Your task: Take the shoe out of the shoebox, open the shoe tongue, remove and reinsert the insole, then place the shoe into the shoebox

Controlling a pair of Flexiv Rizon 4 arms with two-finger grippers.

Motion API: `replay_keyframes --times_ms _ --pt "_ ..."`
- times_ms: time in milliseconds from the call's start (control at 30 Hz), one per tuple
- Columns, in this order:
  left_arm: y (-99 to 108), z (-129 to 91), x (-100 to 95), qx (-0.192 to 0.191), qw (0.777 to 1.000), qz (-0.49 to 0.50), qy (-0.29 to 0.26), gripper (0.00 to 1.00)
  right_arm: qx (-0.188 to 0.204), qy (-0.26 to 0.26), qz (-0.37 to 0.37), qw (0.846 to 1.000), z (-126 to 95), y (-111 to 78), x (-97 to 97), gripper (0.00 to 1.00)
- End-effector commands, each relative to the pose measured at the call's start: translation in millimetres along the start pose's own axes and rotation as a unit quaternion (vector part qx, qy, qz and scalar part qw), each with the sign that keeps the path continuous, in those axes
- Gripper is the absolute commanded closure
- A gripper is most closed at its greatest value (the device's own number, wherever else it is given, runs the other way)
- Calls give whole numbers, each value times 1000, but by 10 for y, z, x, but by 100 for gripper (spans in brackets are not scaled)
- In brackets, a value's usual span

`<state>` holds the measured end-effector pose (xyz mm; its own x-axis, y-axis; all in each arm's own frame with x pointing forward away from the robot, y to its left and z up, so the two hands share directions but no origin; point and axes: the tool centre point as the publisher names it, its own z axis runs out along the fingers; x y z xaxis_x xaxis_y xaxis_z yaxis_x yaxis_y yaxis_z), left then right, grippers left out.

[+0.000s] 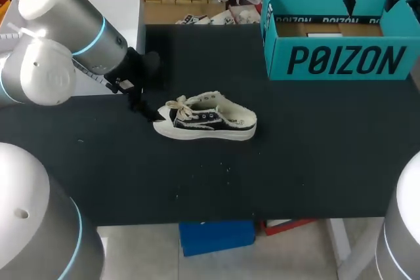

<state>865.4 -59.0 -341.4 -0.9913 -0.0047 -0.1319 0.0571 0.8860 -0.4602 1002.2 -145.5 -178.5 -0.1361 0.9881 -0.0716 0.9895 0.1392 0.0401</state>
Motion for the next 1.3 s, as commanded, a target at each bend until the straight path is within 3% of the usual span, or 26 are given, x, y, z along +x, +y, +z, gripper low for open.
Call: replay_keyframes --times_ms 33,67,600,767,833,1000,1067,1133,1300 --pt "15 -1 8 2 1000 1 -1 0 -116 -80 -259 956 -181 -514 259 0" --pt "15 -1 8 2 1000 1 -1 0 -118 -106 -325 932 -168 -658 308 0" --pt "15 -1 8 2 1000 1 -1 0 -118 -106 -325 932 -168 -658 308 0" --pt "15 -1 8 2 1000 1 -1 0 -129 -70 -398 905 -193 -684 620 0" --pt "15 -1 8 2 1000 1 -1 0 -111 -49 -413 903 -144 -729 688 0" --pt "15 -1 8 2 1000 1 -1 0 -63 -25 -478 876 -61 -915 889 0" --pt "15 -1 8 2 1000 1 -1 0 -65 -11 -490 869 -76 -968 925 0" --pt "15 -1 8 2 1000 1 -1 0 -85 -16 -519 850 -97 -1004 989 0" --pt "15 -1 8 2 1000 1 -1 0 -85 -16 -519 850 -97 -1004 989 0"
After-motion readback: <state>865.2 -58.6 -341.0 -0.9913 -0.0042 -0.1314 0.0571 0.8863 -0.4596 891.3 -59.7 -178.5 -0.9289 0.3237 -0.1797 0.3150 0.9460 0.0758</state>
